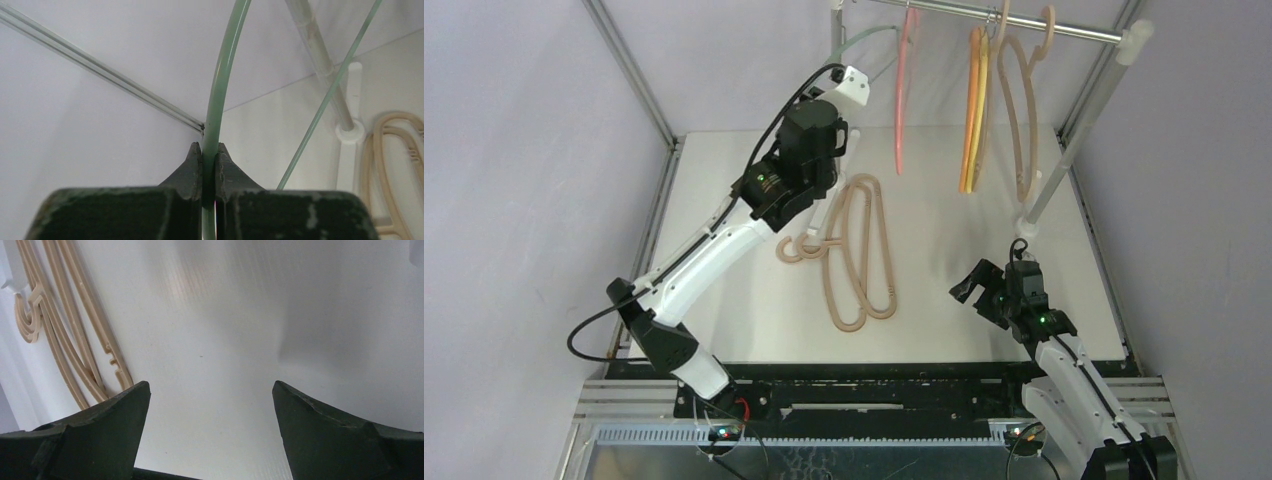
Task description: Organize the hangers
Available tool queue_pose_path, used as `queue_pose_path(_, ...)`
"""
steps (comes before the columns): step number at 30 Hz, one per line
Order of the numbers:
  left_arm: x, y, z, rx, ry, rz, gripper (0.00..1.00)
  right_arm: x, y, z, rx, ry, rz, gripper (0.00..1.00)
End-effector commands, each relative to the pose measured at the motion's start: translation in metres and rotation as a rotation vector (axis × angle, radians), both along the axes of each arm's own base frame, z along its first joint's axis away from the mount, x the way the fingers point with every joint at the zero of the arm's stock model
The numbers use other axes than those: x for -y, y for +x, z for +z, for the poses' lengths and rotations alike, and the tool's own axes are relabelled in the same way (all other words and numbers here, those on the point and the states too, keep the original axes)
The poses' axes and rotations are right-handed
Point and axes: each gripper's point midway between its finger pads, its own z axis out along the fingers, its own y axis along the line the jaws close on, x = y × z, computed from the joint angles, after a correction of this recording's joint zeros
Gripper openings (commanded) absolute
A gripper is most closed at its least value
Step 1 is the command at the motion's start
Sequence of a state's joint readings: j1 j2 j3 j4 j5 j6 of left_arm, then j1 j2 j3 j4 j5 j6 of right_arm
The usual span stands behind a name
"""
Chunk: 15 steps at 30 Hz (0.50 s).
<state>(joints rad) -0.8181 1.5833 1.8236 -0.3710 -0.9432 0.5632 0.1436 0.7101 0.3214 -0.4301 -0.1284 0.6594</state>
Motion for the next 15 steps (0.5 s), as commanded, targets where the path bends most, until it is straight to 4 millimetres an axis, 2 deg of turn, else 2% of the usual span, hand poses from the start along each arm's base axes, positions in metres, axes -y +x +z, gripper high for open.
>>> queue_pose_path(1, -0.005, 0.004, 0.042, 0.116, -0.012, 0.057, 0.00, 0.002, 0.017, 0.021, 0.074, 0.001, -0.018, 1.00)
queue_pose_path(9, 0.001, 0.015, 0.047, 0.122, 0.071, 0.097, 0.00, 0.003, 0.018, 0.021, 0.076, -0.003, -0.021, 1.00)
queue_pose_path(15, -0.001, 0.015, 0.053, 0.159, 0.093, 0.133, 0.00, 0.003, 0.018, 0.019, 0.070, -0.004, -0.019, 1.00)
